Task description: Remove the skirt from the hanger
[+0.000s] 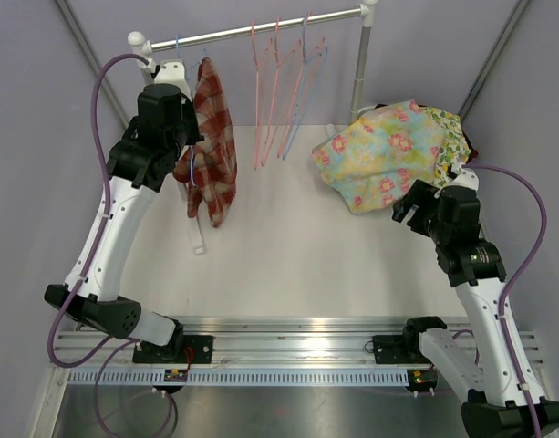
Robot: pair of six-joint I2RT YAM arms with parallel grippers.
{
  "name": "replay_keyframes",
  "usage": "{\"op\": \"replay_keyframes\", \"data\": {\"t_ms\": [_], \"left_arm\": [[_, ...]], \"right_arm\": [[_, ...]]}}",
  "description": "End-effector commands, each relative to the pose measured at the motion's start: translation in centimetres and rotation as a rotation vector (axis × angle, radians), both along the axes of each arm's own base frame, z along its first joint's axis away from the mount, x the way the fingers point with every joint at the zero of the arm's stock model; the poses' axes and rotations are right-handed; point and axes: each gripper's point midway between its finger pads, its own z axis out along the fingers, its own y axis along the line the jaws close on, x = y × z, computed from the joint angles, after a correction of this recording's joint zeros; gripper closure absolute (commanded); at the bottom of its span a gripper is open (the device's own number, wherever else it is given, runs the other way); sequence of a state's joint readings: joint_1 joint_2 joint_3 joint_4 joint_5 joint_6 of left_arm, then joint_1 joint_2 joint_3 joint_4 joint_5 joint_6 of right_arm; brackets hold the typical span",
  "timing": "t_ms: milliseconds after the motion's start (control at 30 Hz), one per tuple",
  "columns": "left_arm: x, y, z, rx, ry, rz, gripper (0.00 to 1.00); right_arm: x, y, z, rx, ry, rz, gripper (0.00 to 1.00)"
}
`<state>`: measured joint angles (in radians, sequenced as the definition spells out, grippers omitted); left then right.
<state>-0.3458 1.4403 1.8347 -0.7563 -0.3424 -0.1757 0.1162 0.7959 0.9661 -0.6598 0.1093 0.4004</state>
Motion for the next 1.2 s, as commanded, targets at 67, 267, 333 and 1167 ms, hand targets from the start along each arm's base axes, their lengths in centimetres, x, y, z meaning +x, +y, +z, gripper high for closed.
{"op": "replay_keyframes", "data": {"t_ms": [67, 267, 333, 1167], "left_arm": [[0.5, -0.6, 2.1, -0.051, -0.059, -0.023, 0.99], [-1.6, -2.1, 4.5, -0.146, -0.084, -0.115, 1.0], [-2.6, -2.8, 5.3, -0.175, -0.098, -0.147, 1.0], [-9.0, -4.3, 12.6, -0.26, -0.214, -0.269, 1.0]], "right_arm": [[0.1, 1.9, 1.3, 0.05, -0.05, 0.093, 0.46], [-0.2, 9.5, 8.5, 0.258, -0.205, 0.429, 0.23], [-0.7, 12.5, 9.7, 0.216, -0.221, 0.486, 0.13], [-11.7, 45.4, 13.5, -0.066, -0.236, 0.896, 0.04]]}}
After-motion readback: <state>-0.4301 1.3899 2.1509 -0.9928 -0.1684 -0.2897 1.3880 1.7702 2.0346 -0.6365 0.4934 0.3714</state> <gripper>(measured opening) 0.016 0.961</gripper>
